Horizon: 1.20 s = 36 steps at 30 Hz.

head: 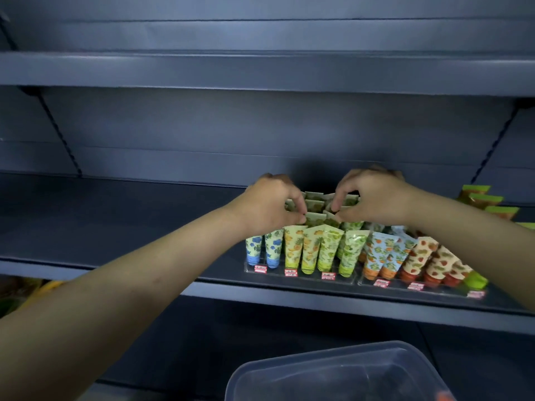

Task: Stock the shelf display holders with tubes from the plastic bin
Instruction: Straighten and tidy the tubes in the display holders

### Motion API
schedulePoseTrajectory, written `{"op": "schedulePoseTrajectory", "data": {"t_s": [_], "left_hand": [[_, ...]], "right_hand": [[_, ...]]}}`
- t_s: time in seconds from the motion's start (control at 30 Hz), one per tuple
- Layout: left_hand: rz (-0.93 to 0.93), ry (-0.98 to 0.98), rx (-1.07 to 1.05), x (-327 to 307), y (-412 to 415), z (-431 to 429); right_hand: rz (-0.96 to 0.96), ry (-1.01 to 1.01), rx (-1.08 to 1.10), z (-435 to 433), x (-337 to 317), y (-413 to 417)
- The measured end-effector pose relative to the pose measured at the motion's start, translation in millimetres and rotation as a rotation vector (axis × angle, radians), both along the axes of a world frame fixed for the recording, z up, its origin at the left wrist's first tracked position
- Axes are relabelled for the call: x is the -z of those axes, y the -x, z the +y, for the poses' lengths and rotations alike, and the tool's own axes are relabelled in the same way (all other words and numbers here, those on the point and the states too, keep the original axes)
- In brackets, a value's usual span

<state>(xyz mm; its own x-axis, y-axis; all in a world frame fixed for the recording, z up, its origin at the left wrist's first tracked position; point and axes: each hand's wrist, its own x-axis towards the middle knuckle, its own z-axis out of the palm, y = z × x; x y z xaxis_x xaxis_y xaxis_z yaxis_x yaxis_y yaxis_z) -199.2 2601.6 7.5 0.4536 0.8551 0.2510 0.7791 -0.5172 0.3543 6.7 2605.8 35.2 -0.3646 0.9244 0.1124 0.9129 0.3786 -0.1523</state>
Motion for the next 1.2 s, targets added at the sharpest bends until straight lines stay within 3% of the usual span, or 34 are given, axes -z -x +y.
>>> {"op": "schedulePoseTrajectory", "data": {"t_s": [0.13,0.37,1.2], "left_hand": [[0.079,-0.023,-0.016,6.5,-8.6,-0.8],[0.162,-0.033,-0.086,6.7,-2.4,-3.5],[0.142,0.022,-0.019,20.1,10.1,16.5]], "right_hand": [[0.073,0.001,-0.020,-5.9,7.5,-8.3],[0.016,-0.071,-0.149,-0.9,23.5,12.3],[-0.003,-0.077,-0.144,4.7,35.3,20.0]]}}
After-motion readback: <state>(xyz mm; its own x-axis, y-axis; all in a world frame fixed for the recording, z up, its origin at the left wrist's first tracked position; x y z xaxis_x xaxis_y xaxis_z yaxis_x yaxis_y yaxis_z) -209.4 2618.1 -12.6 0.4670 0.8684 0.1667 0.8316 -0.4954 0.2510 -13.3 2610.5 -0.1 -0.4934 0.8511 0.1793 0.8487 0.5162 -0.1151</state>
